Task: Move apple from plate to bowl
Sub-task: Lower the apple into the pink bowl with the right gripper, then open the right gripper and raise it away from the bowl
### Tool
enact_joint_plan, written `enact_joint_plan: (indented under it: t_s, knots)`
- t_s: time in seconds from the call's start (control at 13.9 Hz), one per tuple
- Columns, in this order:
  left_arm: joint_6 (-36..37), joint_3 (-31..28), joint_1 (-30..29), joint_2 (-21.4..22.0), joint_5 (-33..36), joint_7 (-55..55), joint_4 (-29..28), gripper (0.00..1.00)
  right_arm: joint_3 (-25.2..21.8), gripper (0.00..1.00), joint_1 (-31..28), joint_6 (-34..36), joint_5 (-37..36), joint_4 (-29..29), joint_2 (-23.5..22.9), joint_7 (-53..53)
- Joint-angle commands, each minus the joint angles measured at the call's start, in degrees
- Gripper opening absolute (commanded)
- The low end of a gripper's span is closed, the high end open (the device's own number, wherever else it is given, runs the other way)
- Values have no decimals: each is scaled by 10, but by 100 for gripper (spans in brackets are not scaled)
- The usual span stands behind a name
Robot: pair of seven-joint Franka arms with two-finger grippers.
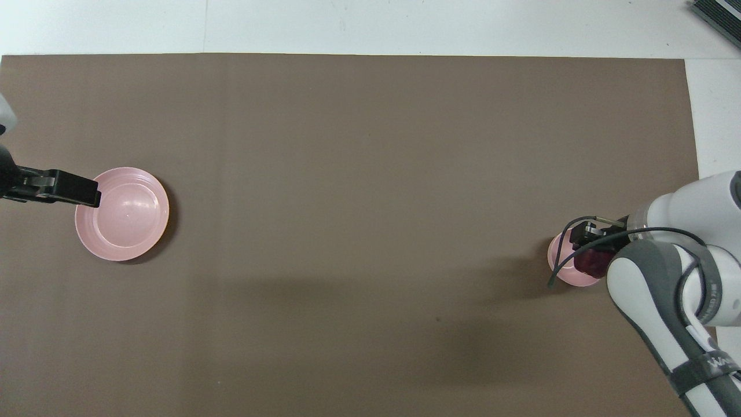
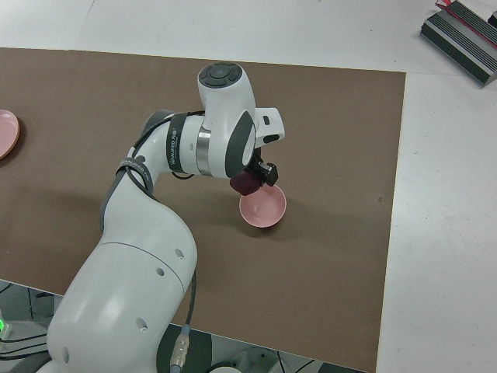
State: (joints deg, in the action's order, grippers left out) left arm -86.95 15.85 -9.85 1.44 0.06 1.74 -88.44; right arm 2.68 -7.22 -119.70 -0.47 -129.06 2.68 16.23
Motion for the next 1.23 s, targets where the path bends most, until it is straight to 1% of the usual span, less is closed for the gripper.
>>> enact_joint_plan:
  t_s: [0.0,0.07,0.14,0.22,0.29,0.36,0.58,0.72,1.01,1.15]
  knots:
    - [9,-6,7,-4,10,-8,14,100,8,0,-17,-61,-14,-53,8,-16]
    - [9,-30,34,-3,10,-8,14,100,8,0,-16,-69,-14,-53,-1,-15]
    - [9,-67,67,-1,10,-8,14,100,8,0,-15,-76,-14,-53,-6,-15]
    - [10,-81,76,0,10,-8,14,100,8,16,-11,-84,-14,-53,-12,-10]
    - [9,-86,90,-1,10,-8,13,100,8,67,-10,-85,-14,-51,-15,-6]
    - [8,-88,97,0,10,-8,13,100,8,100,-7,-84,-15,-46,-16,-7]
    - [13,-91,98,1,11,-7,7,100,9,100,3,-61,-16,3,-29,-22]
    - [16,-89,91,1,10,-3,6,100,14,100,4,-23,-17,48,-31,-58]
    - [16,-90,83,1,11,-3,6,100,13,100,5,26,-17,135,-32,-157]
    - [16,-90,76,4,11,-4,11,100,13,100,5,70,-29,185,-30,-168]
